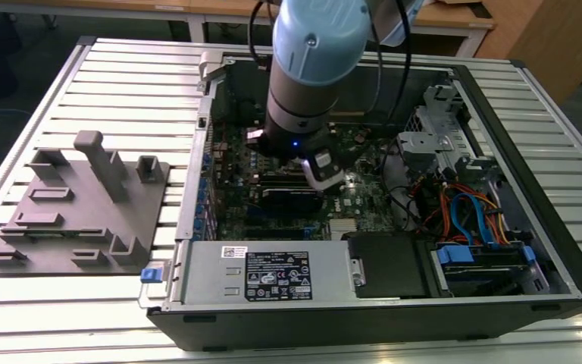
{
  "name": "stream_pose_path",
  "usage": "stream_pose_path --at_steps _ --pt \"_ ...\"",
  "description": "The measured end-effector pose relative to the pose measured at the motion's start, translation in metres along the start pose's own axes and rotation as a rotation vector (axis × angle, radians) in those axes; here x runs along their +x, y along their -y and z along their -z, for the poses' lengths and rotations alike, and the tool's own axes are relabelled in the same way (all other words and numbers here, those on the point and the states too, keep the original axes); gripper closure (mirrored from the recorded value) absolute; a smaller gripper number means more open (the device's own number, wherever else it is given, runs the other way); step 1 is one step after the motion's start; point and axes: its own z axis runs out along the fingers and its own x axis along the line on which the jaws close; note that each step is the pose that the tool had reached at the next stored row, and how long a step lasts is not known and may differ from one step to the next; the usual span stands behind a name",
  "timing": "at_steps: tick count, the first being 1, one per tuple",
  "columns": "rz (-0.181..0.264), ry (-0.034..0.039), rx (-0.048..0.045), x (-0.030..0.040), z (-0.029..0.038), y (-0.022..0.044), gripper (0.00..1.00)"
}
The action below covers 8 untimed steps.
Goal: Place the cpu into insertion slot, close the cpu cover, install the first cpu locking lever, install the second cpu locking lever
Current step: 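Install the second cpu locking lever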
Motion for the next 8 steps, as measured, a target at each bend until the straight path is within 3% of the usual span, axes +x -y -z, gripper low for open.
stream_pose_path --at_steps 8 --pt "0.0 0.0 -0.0001 0.0007 0.0093 -0.0034 0.9"
